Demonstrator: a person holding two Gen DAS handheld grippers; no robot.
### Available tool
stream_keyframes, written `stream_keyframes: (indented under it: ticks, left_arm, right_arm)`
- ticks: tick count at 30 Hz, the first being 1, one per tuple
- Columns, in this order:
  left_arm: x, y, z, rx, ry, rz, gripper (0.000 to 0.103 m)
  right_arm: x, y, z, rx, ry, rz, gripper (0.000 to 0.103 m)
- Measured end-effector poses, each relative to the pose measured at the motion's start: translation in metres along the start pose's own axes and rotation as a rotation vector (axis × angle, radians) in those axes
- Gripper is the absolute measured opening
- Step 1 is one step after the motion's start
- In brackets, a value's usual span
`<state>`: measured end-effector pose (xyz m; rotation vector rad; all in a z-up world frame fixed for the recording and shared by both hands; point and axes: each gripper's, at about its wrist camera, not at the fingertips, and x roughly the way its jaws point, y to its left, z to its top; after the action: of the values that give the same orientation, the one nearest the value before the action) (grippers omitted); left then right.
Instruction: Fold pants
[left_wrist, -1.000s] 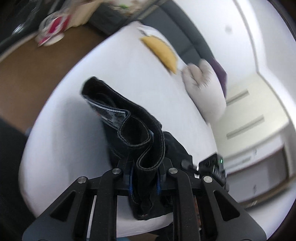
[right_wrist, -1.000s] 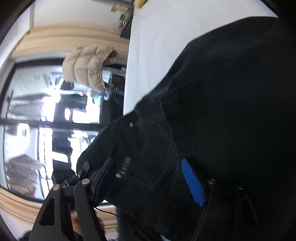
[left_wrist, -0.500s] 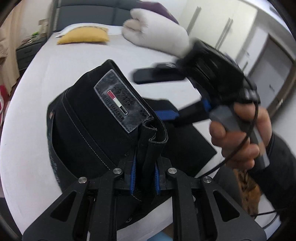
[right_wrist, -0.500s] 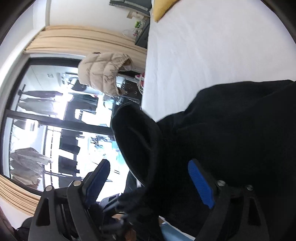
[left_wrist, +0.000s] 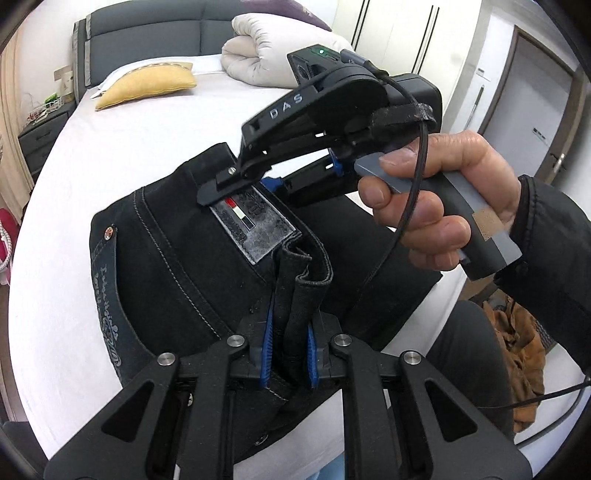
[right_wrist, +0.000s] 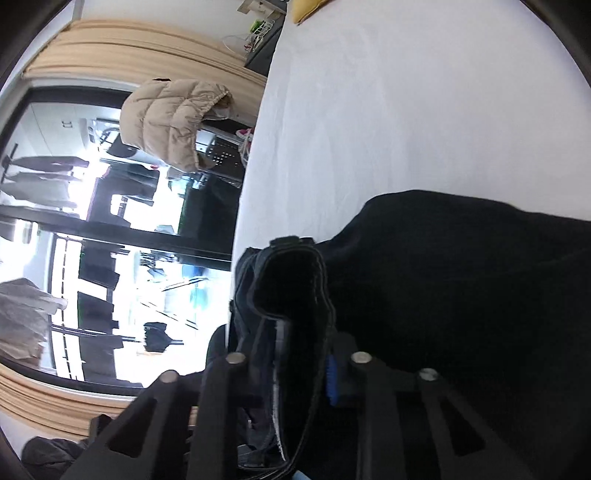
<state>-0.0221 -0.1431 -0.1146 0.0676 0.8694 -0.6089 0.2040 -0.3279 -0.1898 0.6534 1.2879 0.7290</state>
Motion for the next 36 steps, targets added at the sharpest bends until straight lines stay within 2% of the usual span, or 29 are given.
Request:
stream_keyframes:
  ticks: [5, 15, 21, 27, 32, 35, 36]
  left_arm:
    - [0.01, -0.022, 0.006, 0.032, 0.011, -0.041, 0.013]
    - [0.051, -0.083, 0.05, 0.129, 0.024, -0.113, 0.013]
    - [0.072, -0.1, 0.065, 0.151, 0.066, -0.123, 0.013]
    - [0.093, -0.105, 0.076, 0.149, 0.092, -0.104, 0.013]
    - [0.121, -0.11, 0.072, 0.151, 0.137, -0.092, 0.013]
    - [0.128, -0.113, 0.066, 0.156, 0.156, -0.102, 0.02]
    - [0.125, -0.113, 0.065, 0.145, 0.157, -0.12, 0.025]
  right_arm:
    - [-0.024, -0.014, -0.011, 0.0, -0.042, -0.067, 0.015]
    - [-0.093, -0.068, -0.019, 0.044, -0.126, -0.138, 0.015]
    - [-0.11, -0.101, -0.022, 0.084, -0.149, -0.135, 0.014]
    - [-0.108, -0.117, -0.018, 0.106, -0.159, -0.127, 0.014]
    - [-0.096, -0.13, -0.014, 0.116, -0.136, -0.118, 0.015]
    - [-0.097, -0.143, -0.019, 0.14, -0.144, -0.073, 0.017]
    - [-0.1, -0.147, -0.021, 0.159, -0.154, -0.052, 0.02]
